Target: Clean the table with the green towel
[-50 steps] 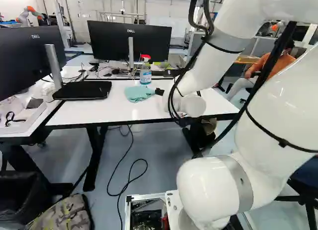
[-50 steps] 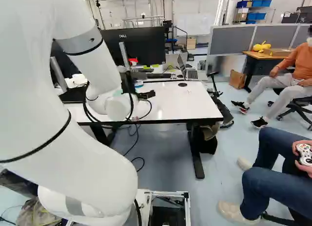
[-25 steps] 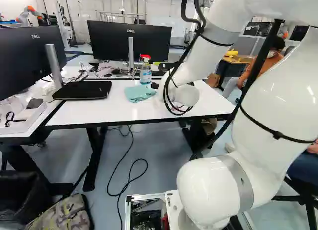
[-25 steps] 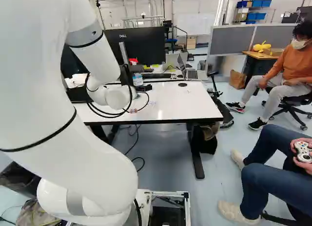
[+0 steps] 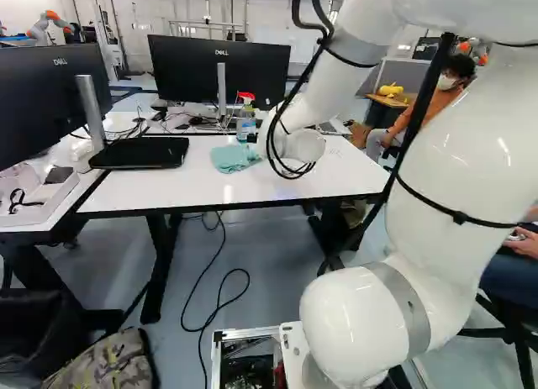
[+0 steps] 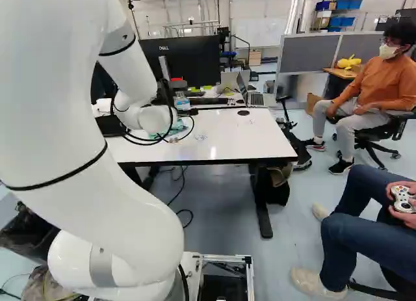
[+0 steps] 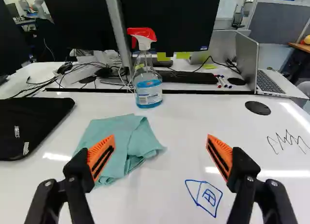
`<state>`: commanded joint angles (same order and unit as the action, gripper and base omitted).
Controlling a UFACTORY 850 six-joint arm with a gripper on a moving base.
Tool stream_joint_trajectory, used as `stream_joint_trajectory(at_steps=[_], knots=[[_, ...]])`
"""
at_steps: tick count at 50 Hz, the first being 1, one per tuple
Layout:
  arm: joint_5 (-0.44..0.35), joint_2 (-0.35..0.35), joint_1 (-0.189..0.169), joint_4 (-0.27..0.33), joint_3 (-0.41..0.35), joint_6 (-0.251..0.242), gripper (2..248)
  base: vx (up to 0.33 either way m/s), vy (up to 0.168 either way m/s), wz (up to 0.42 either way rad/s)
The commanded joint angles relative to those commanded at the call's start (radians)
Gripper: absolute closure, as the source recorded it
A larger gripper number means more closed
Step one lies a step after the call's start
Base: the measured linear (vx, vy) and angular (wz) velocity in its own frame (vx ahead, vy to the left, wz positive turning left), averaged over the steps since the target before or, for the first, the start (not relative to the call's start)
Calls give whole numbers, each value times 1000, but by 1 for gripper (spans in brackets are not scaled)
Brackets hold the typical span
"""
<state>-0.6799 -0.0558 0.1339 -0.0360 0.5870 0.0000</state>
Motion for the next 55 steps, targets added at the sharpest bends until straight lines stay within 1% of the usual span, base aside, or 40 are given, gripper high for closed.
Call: stream_joint_trajectory(at_steps=[20,55], knots=[[93,-59,24,-19,112,0,3,0,0,0],[202,-220,76,-53,292,0,3,0,0,0]])
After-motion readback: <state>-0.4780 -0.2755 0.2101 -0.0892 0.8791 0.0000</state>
